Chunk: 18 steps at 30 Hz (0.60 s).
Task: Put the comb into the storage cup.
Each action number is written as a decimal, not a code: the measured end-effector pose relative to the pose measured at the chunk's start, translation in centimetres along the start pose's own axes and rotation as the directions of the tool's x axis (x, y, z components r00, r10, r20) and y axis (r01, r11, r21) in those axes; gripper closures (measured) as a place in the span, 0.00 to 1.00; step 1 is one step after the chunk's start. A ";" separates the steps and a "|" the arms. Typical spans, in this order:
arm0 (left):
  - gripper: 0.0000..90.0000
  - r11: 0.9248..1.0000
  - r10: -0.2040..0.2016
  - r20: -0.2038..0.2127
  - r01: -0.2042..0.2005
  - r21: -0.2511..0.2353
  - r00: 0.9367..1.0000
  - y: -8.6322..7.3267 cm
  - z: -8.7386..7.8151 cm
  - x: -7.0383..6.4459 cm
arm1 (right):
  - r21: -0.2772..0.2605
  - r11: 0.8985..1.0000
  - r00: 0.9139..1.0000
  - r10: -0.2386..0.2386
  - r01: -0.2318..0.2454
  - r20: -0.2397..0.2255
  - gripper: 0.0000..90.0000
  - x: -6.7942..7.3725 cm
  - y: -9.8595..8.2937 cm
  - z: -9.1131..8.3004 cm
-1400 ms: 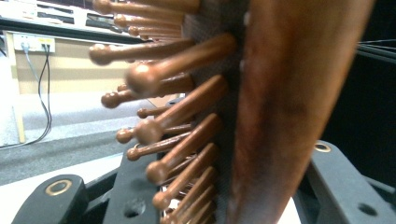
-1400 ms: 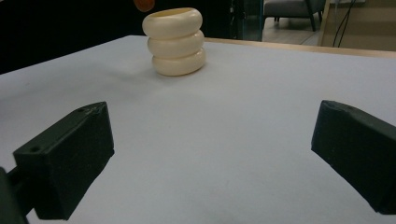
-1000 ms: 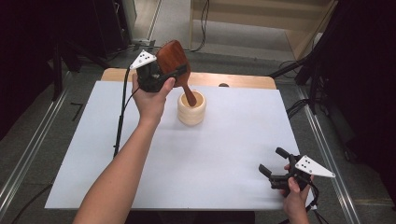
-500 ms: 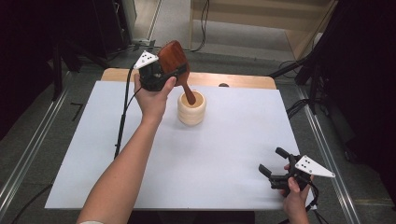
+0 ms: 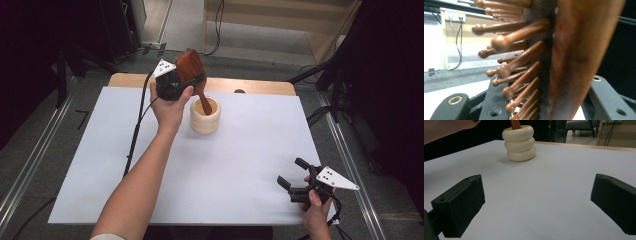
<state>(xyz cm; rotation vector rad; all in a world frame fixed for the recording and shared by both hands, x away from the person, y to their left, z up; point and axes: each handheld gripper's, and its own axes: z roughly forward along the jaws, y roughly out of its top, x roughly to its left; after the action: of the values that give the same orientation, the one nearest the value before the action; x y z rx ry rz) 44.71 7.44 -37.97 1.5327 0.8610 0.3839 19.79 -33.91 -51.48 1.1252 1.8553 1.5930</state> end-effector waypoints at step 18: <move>0.64 0.999 -0.025 -0.019 0.026 0.026 1.000 -2.5 0.9 0.3 | 0.001 1.000 1.000 -0.007 0.007 -0.004 0.00 0.0 0.0 0.1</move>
<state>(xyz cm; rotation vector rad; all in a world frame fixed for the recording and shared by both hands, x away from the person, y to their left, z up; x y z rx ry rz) 44.75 6.89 -40.58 1.5428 0.9022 0.3703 19.87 -33.89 -51.50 1.1161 1.8610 1.5911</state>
